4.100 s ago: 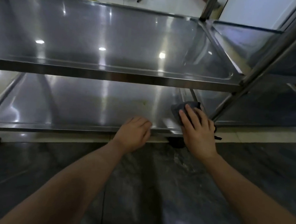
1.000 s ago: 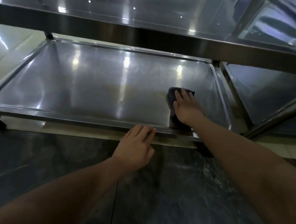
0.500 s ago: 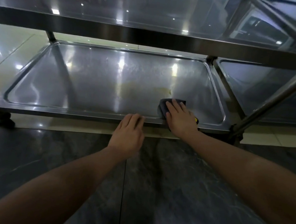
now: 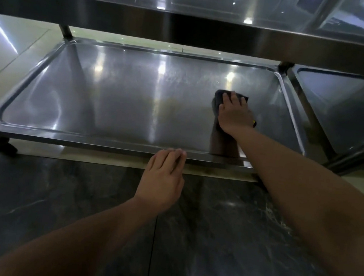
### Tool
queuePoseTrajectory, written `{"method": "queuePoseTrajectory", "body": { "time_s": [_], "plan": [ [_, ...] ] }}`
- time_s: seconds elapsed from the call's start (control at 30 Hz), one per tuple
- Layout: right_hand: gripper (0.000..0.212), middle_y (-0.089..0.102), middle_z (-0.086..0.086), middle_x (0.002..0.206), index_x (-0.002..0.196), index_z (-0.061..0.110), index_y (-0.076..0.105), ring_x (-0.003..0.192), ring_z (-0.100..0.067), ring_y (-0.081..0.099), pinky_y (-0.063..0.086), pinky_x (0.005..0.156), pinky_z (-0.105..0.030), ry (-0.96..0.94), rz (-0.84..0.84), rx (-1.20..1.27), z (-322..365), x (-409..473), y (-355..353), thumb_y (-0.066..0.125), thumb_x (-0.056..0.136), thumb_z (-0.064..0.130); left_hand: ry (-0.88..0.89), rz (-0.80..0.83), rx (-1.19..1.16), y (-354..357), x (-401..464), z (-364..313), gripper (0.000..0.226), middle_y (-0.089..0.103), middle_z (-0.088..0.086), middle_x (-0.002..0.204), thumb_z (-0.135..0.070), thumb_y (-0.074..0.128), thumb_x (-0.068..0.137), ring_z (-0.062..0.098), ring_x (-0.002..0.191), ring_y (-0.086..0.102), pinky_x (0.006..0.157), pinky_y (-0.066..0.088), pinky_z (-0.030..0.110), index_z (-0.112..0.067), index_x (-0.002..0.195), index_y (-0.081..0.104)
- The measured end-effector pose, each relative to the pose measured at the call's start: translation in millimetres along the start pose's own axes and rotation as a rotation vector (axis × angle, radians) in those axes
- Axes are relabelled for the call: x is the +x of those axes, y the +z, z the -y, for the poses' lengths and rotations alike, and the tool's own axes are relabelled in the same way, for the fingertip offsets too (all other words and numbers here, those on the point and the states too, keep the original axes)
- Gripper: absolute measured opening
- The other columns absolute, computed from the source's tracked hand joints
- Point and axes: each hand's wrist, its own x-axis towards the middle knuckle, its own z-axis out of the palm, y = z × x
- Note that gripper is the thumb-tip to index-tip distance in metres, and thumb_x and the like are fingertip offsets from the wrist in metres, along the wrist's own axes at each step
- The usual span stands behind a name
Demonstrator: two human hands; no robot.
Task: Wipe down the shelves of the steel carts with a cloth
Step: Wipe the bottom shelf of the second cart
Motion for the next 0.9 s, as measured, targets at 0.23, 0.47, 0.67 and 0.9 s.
{"method": "queuePoseTrajectory", "body": {
  "time_s": [0.23, 0.47, 0.67, 0.9],
  "plan": [
    [0.056, 0.003, -0.001, 0.168, 0.160, 0.024, 0.016, 0.153, -0.035, 0.001, 0.012, 0.119, -0.056, -0.051, 0.036, 0.053, 32, 23, 4, 0.023, 0.106, 0.035, 0.010, -0.064, 0.052, 9, 1, -2, 0.053, 0.056, 0.016, 0.138, -0.025, 0.048, 0.094, 0.035, 0.129, 0.049, 0.111, 0.040, 0.049, -0.001, 0.140, 0.057],
    [0.054, 0.006, 0.003, 0.168, 0.155, 0.028, 0.022, 0.153, -0.029, 0.007, 0.022, 0.116, -0.052, -0.109, 0.083, -0.043, 23, -26, 3, 0.026, 0.102, 0.039, 0.002, 0.045, 0.022, -3, -1, 0, 0.058, 0.049, 0.012, 0.145, -0.031, 0.042, 0.097, 0.032, 0.136, 0.043, 0.116, 0.038, 0.047, -0.006, 0.149, 0.047],
    [0.054, 0.039, -0.010, 0.151, 0.140, 0.019, 0.041, 0.131, -0.035, 0.043, 0.043, 0.103, -0.053, -0.235, 0.009, -0.116, 9, -100, 5, 0.023, 0.096, 0.044, 0.029, 0.201, -0.043, -23, 1, 9, 0.063, 0.039, 0.008, 0.153, -0.038, 0.029, 0.099, 0.027, 0.143, 0.032, 0.119, 0.035, 0.045, -0.010, 0.156, 0.035],
    [0.050, 0.042, -0.012, 0.146, 0.145, 0.015, 0.043, 0.122, -0.039, 0.042, 0.039, 0.098, -0.047, -0.222, -0.085, -0.137, 33, -139, 13, 0.036, 0.101, 0.038, -0.068, 0.133, -0.034, -45, -20, 40, 0.056, 0.039, 0.011, 0.151, -0.031, 0.045, 0.101, 0.032, 0.143, 0.033, 0.121, 0.032, 0.047, -0.008, 0.153, 0.041]
  ]
}}
